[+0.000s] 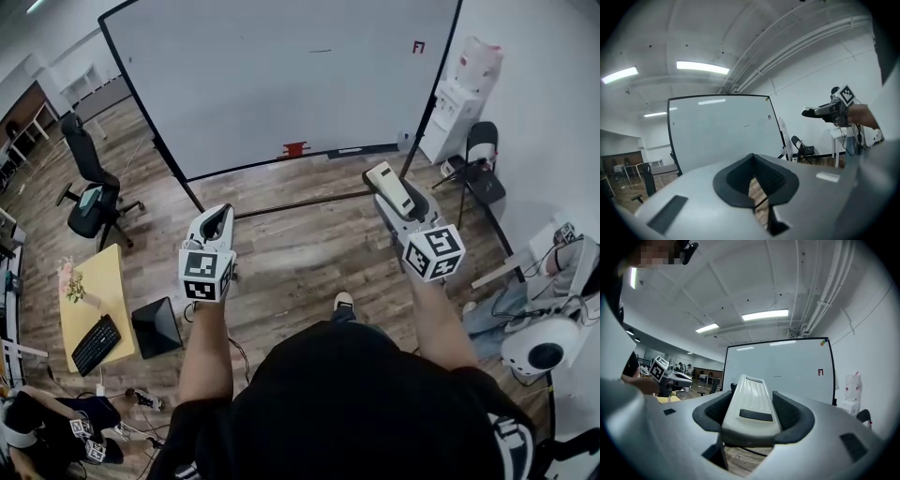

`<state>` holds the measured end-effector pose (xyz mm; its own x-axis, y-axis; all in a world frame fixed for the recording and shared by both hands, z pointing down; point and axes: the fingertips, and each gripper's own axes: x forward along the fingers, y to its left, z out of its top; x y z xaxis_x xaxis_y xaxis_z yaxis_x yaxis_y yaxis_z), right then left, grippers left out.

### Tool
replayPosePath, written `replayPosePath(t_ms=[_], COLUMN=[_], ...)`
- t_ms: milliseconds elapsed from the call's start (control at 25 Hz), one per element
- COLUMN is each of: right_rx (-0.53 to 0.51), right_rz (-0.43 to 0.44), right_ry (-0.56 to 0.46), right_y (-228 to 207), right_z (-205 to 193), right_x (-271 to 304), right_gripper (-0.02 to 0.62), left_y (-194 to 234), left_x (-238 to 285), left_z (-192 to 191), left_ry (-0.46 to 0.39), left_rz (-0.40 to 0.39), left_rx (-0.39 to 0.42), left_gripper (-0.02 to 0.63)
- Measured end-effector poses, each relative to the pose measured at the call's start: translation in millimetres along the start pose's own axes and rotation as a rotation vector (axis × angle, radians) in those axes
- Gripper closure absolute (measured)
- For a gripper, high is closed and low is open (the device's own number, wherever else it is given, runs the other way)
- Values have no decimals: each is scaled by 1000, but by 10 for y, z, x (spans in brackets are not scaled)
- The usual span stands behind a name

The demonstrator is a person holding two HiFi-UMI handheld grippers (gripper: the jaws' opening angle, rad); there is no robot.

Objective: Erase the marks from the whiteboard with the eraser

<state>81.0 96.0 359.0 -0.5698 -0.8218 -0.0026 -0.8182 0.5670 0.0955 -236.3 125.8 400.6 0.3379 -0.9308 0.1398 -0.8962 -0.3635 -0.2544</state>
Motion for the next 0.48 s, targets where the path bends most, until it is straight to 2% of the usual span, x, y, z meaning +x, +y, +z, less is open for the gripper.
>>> replayPosePath(t_ms=[480], right_rx=[7], right_rz=[-1], right_ry=[9], right_y=[-220], right_z=[-95], right_x=[142], right_gripper=[333], left_y=[-13], left_x=[275], left_z=[38], left_ry=[7], left_rz=[-14], left_rx=[12], left_gripper=[595])
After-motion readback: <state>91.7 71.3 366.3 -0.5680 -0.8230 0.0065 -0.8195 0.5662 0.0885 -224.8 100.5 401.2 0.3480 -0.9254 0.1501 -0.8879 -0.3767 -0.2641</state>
